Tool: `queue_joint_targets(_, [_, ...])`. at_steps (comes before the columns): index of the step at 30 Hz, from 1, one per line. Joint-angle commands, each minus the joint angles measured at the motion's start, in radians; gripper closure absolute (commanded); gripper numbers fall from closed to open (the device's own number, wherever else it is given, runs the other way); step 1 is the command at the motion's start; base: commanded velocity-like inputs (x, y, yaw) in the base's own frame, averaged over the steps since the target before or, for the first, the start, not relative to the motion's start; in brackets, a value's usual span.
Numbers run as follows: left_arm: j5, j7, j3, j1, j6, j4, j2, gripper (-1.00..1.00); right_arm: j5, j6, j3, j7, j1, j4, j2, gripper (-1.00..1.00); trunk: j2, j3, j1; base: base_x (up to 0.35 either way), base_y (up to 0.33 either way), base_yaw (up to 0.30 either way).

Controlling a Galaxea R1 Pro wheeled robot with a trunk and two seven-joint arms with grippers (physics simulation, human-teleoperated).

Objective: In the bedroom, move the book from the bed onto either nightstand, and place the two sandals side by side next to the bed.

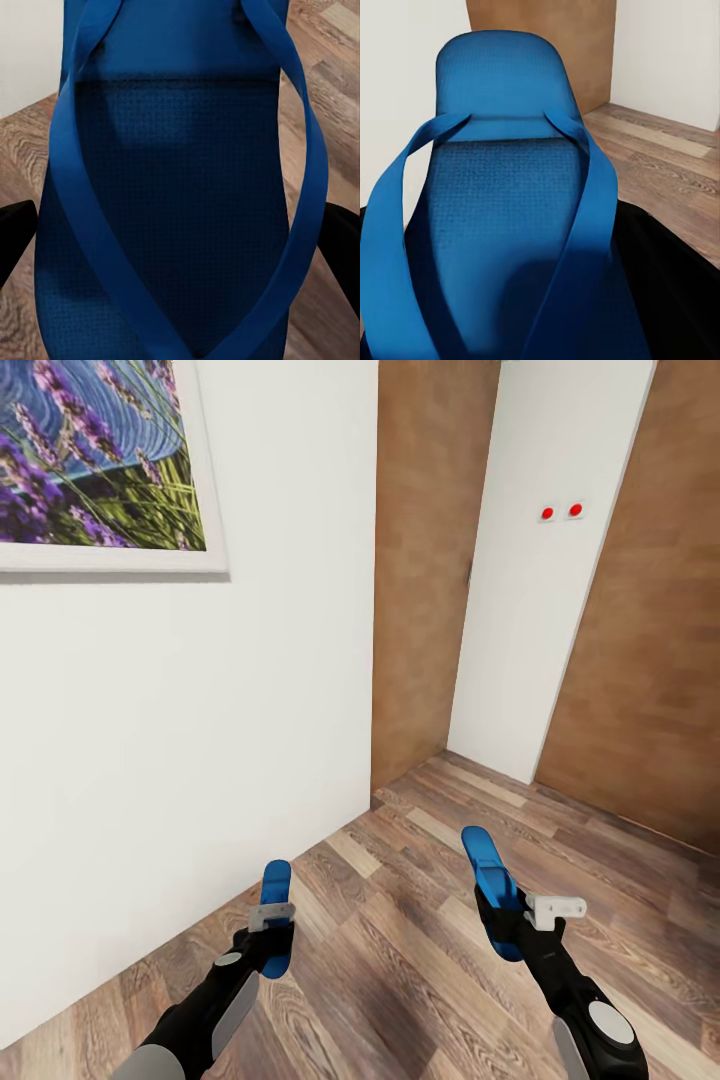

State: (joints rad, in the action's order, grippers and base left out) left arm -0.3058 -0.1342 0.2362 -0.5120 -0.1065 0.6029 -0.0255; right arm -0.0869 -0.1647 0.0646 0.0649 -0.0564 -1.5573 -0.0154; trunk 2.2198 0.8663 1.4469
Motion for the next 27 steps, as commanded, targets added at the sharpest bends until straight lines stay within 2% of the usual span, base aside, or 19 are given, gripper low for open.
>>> queue_joint_targets(1, [-0.010,-0.009,0.006,0.000,-0.004,0.002,0.001,1.00,-0.009,-0.006,0.002,0.004,0.000,-0.001,0.000,1.00,-0.007,-0.002,-0.004,0.000,0.000,0.000])
queue_joint_targets(27, [-0.010,-0.010,0.006,0.000,-0.004,0.000,0.001,1.00,-0.009,-0.006,0.001,0.004,0.000,0.012,0.001,1.00,-0.189,-0.084,-0.104,0.000,0.000,0.000])
